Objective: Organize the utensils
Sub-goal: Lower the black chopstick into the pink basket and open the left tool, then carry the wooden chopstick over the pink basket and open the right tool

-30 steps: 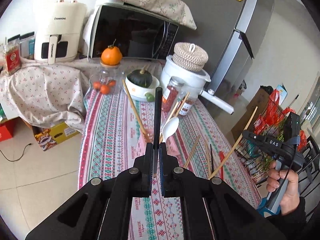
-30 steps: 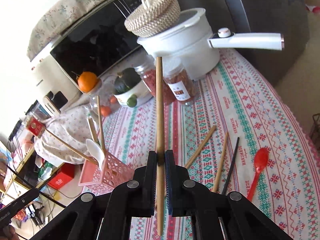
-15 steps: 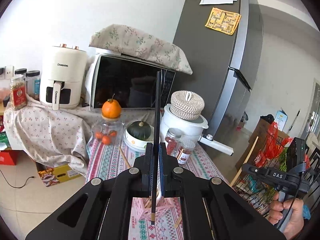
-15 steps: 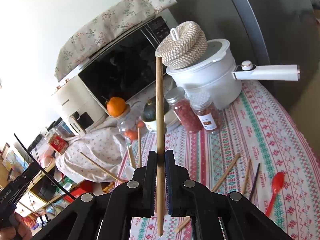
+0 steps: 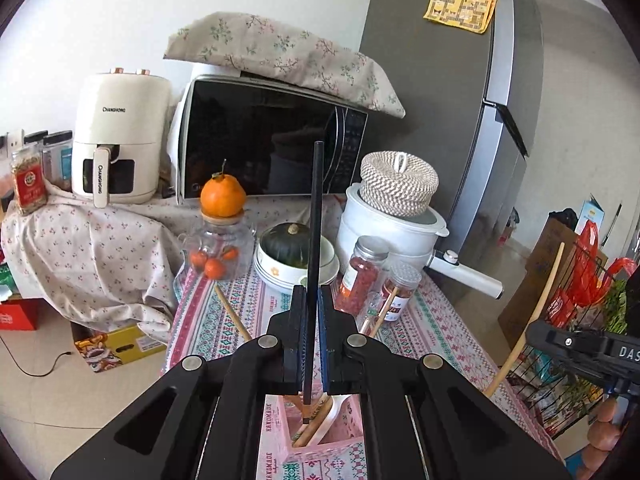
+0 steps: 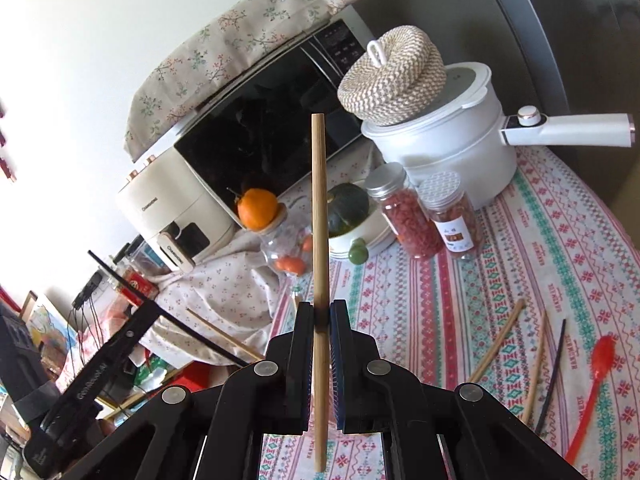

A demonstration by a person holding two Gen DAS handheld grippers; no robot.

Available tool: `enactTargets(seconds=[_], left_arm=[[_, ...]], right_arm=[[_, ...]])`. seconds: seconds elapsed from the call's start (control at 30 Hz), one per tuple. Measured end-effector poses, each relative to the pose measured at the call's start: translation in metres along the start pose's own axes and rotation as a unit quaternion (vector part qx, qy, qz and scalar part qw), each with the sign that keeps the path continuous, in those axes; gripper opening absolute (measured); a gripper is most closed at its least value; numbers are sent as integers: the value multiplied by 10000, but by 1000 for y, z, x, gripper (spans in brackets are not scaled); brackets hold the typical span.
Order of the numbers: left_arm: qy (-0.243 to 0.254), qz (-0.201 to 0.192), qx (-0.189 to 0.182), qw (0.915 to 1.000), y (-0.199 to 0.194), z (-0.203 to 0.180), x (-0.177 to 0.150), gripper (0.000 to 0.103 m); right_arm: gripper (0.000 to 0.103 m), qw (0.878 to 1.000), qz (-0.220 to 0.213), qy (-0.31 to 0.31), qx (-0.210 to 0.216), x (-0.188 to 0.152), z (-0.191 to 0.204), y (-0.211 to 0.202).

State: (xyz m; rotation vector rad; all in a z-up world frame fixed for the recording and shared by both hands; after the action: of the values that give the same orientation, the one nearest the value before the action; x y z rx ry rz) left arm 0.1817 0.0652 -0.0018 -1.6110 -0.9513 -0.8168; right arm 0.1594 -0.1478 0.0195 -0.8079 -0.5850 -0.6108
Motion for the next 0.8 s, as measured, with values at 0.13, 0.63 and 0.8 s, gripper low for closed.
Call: enactTargets(seconds=[0.13,0.63,0.8], left_arm=[[-144,464,22,9988,23,7,-19,9],[9,1272,542,9904,-5,31,-56,71],[-151,1652,514,9848,-12,49,-76,72]], right_arm=[[6,10000,62,13,-4,-5,3,7],[6,9992,-365,177,19,4,16,17],[6,9981,-592,153,32,7,26,25]])
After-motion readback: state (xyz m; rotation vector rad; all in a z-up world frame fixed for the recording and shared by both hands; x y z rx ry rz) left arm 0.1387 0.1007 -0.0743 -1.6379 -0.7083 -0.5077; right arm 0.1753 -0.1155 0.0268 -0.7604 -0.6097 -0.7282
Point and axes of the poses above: each gripper's, at about its wrist camera, not at the fingertips, and y roughly the way its jaws point, z to its left, x to its top, the point moved 8 cm from there along y, roughly the way its jaws point, and after that the axes turned 1 degree about -x, right-handed, at the moved point
